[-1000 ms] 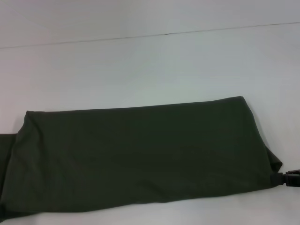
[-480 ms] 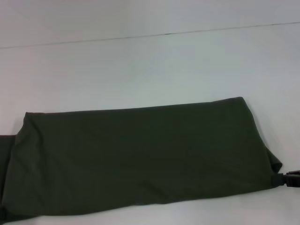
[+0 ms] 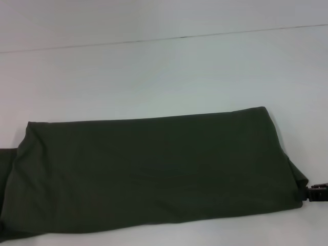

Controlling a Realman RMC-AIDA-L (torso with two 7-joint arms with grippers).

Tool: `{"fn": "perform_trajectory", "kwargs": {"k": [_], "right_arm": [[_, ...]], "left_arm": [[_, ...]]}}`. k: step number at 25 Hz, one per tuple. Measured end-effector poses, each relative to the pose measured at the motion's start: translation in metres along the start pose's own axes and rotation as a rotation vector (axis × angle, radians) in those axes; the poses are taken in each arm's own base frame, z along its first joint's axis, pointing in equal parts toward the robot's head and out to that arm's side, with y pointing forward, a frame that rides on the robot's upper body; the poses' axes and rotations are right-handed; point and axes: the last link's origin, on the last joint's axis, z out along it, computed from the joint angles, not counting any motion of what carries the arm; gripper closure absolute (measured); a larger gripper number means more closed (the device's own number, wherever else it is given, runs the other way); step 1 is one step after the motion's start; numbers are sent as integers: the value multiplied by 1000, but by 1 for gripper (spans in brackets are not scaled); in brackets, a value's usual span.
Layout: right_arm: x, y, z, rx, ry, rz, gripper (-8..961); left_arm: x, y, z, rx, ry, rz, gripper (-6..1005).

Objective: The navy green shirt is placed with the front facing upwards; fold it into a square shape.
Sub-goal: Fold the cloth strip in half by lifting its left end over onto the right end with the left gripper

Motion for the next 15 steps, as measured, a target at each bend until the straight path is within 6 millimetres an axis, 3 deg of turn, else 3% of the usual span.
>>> {"fn": "perform_trajectory", "kwargs": {"k": [1,8,15], "right_arm": [[-1,0,0,0,4,0,941],[-3,0,-1,2,5,7,622],[-11,-1,-15,14,-43,10,404]], "left_arm": [[0,0,0,1,0,0,931],[0,1,-1,-5,-1,3,894],[0,0,-2,0,4,-5,689]]}}
